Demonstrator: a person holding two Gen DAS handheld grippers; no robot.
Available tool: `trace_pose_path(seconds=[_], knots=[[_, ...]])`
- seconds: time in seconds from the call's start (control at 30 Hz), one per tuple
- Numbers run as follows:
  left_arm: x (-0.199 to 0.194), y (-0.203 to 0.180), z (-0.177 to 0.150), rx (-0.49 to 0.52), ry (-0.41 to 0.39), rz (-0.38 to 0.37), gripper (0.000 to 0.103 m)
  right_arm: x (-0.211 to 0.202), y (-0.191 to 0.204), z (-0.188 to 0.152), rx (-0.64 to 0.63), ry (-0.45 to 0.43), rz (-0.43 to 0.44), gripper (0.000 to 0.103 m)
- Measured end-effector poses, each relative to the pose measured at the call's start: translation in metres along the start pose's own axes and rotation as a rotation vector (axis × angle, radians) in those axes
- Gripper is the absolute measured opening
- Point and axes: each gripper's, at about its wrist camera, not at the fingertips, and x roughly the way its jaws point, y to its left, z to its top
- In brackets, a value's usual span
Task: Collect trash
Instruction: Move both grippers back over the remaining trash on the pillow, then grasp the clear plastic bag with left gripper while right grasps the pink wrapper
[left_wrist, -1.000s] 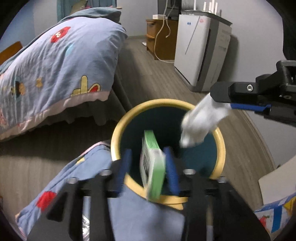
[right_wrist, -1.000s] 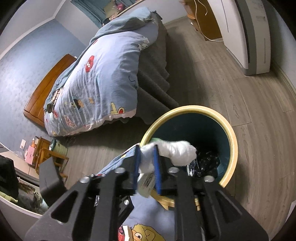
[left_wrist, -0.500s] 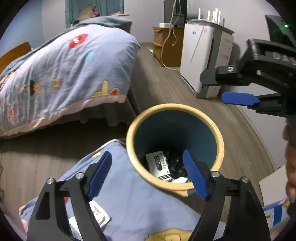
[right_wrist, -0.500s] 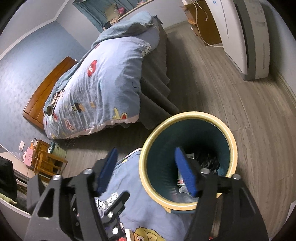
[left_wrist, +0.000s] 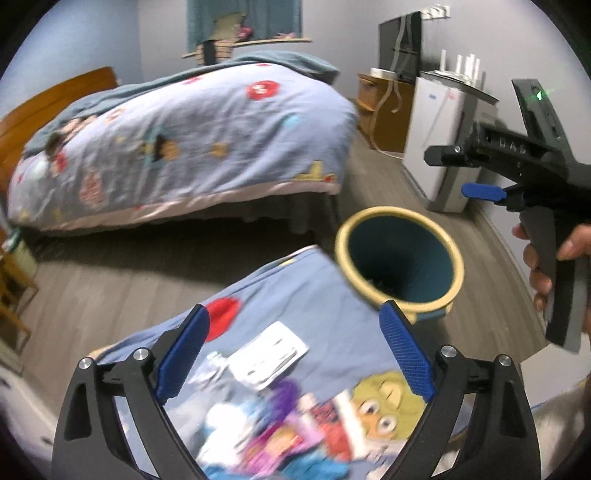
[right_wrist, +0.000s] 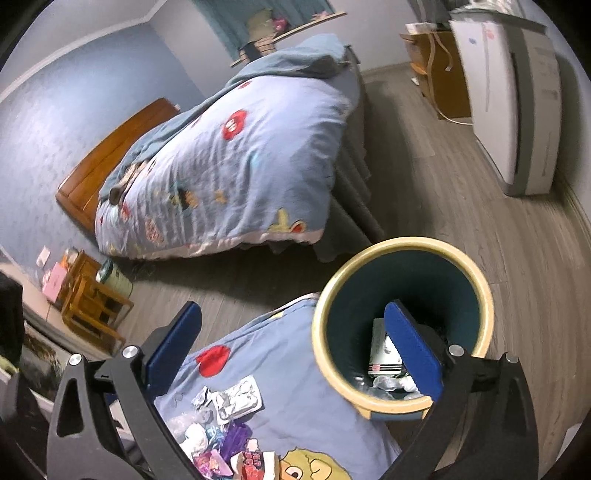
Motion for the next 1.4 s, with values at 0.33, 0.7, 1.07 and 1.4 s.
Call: trace_pose_path(seconds=[0.33, 0.7, 1.07, 1.4], knots=[[-0.044, 0.075, -0.067, -0.121, 0.009, 0.125, 0.093, 0.018, 0.064, -0.063, -0.123, 0.144, 0.031, 0.098], [-0.032, 0.136, -0.095, -0.21, 0.052, 0.201, 0.093, 0.043, 0.093, -0.131, -0.176, 0.31, 0.023, 0.098], [0.011, 0.157, -0.113, -0.214, 0.181, 0.212, 0.093, 0.091, 0.119, -0.173, -0.248, 0.459, 0.049, 0.095], [0.053, 0.155, -0.13, -0.245, 0.295, 0.175, 0.088, 0.116, 0.135, -0.207, -0.344, 0.609, 0.076, 0.057]])
